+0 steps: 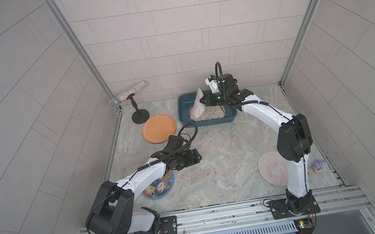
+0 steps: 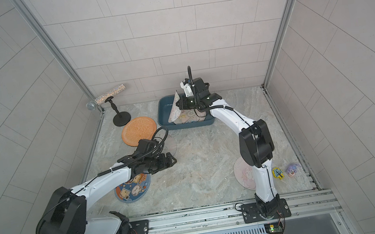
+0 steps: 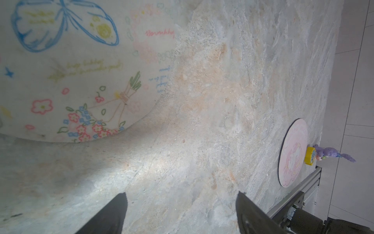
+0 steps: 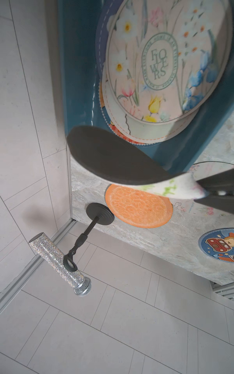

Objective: Put the coasters into the storage box
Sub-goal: Place the coaster in the storage box.

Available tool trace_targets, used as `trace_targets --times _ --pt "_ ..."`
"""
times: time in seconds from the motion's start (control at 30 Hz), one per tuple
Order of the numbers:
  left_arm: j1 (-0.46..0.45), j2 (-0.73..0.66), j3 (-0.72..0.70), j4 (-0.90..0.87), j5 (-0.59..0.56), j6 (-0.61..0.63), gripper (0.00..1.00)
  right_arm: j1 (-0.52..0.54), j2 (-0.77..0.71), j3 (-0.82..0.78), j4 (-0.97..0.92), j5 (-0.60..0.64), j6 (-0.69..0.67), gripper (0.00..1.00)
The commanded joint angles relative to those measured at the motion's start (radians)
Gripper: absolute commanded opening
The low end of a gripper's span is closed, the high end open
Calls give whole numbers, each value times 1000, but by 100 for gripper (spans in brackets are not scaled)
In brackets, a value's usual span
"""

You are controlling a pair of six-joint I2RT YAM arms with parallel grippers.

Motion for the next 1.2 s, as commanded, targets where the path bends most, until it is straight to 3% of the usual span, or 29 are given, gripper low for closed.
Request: trace_targets --times 0.0,0.2,0.53,0.63,0.73,0.83,1.17 --pt "14 -22 -5 -29 5 20 89 -25 97 81 41 -44 36 0" --pt "30 -46 -2 -54 -8 25 90 -98 220 116 -16 -35 38 0" --pt "37 -40 12 -66 -11 27 90 -155 256 129 -198 72 -64 0" --pt "38 -44 20 -79 -20 33 90 -157 255 164 -278 127 -107 36" --pt "45 -47 21 -84 -26 36 90 -154 231 177 -319 169 -136 55" --pt "62 -49 23 -90 -35 38 91 -150 193 168 -335 198 -158 62" --pt "172 -44 90 -166 -125 80 92 -139 8 -25 -257 160 -148 64"
